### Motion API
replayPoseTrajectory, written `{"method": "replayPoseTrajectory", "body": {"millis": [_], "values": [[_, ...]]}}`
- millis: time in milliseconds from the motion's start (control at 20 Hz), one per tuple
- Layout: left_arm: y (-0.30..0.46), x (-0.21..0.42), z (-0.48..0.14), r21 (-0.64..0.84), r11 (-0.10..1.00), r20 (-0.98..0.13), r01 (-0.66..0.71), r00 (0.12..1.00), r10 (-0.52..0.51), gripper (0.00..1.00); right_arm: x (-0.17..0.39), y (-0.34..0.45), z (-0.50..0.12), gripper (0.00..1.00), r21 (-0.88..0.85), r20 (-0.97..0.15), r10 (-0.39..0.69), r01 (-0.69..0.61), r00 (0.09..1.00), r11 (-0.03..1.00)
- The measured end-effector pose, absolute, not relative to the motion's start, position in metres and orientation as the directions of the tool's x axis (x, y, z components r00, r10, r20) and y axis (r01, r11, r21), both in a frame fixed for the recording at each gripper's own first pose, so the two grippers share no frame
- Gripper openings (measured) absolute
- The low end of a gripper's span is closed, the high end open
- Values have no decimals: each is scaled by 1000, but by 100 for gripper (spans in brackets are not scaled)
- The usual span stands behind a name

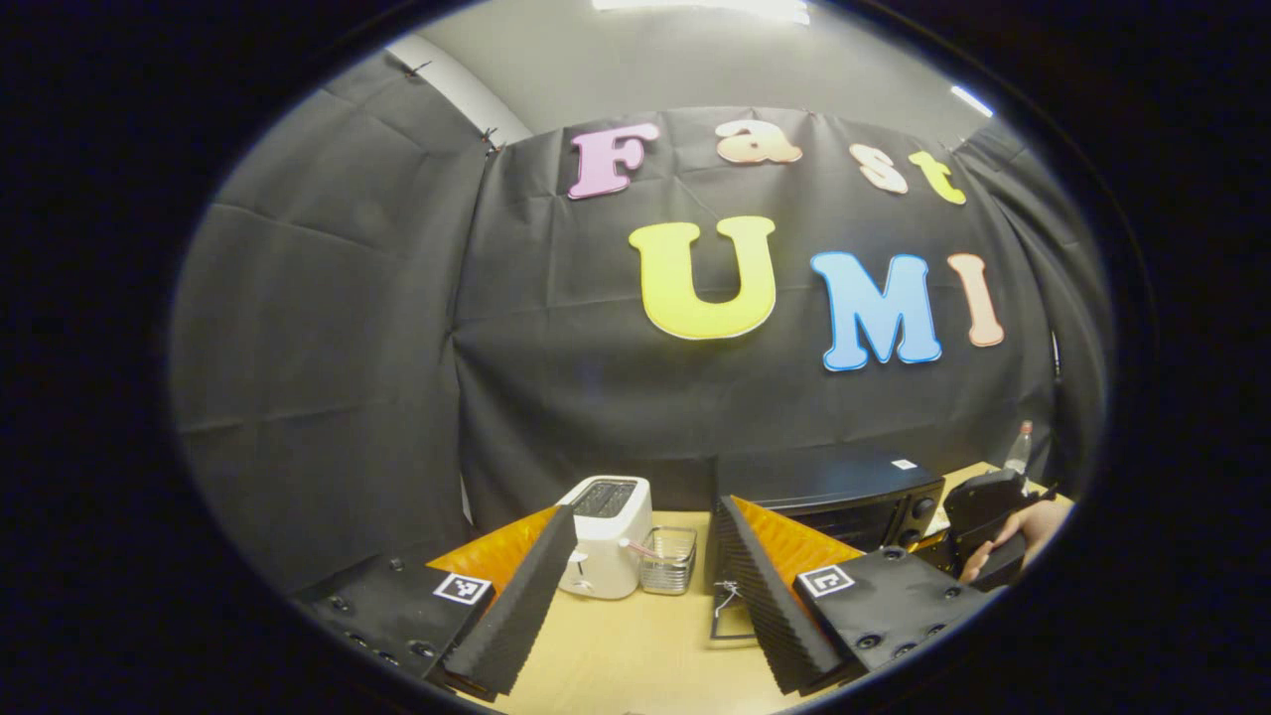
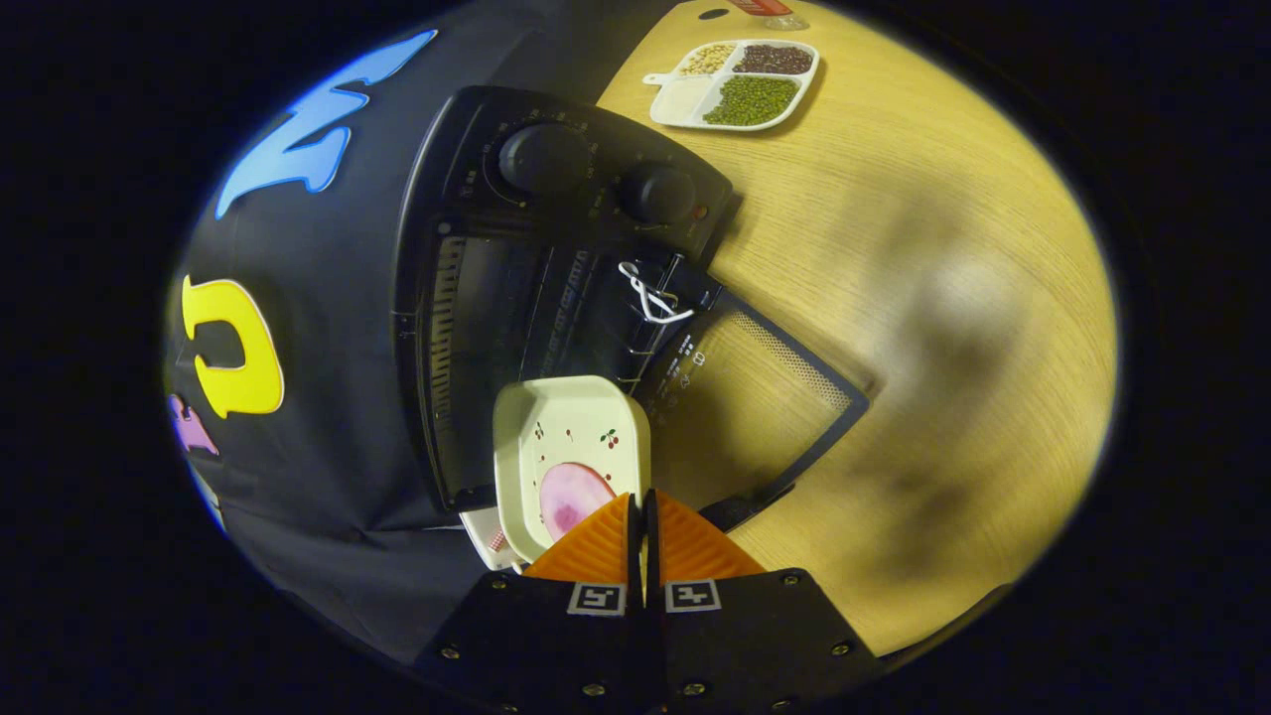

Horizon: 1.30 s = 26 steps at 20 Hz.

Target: Open the electric oven with the left hand, put the food in, and close the electric oven.

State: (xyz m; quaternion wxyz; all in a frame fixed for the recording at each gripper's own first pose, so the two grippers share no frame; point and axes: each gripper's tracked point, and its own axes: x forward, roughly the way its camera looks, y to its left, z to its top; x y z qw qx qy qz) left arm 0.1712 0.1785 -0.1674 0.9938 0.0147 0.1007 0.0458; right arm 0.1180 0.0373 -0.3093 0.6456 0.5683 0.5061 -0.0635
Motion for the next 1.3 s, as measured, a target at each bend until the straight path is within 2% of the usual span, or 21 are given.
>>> {"method": "replayPoseTrajectory", "body": {"millis": [150, 300, 400, 500, 550, 750, 1000, 1100, 1200, 1300], "values": [[188, 172, -170, 49, 994, -207, -94, 973, 102, 100, 139, 38, -313, 0, 674, -729, 425, 670, 537, 311], [197, 172, -173, 61, 993, -215, -103, 970, 114, 100, 154, 41, -320, 1, 665, -737, 387, 697, 554, 269], [204, 171, -171, 76, 991, -215, -112, 969, 125, 96, 166, 42, -321, 0, 674, -729, 365, 701, 579, 232], [211, 170, -173, 88, 988, -220, -123, 965, 140, 96, 179, 42, -323, 1, 687, -717, 337, 700, 610, 195], [214, 169, -172, 91, 988, -225, -128, 964, 145, 100, 183, 41, -323, 1, 691, -713, 324, 701, 622, 177], [222, 169, -172, 116, 984, -231, -137, 960, 161, 100, 201, 38, -330, 1, 692, -712, 270, 712, 648, 119], [228, 165, -165, 136, 980, -231, -147, 957, 176, 100, 207, 40, -328, 3, 710, -696, 246, 697, 675, 96], [227, 166, -166, 136, 979, -234, -149, 956, 178, 96, 208, 46, -325, 10, 733, -671, 264, 675, 693, 90], [225, 164, -165, 131, 980, -236, -149, 956, 177, 96, 205, 55, -316, 11, 749, -648, 291, 659, 704, 73], [221, 163, -162, 129, 981, -227, -143, 959, 170, 100, 207, 59, -308, 28, 771, -619, 305, 633, 724, 64]]}}
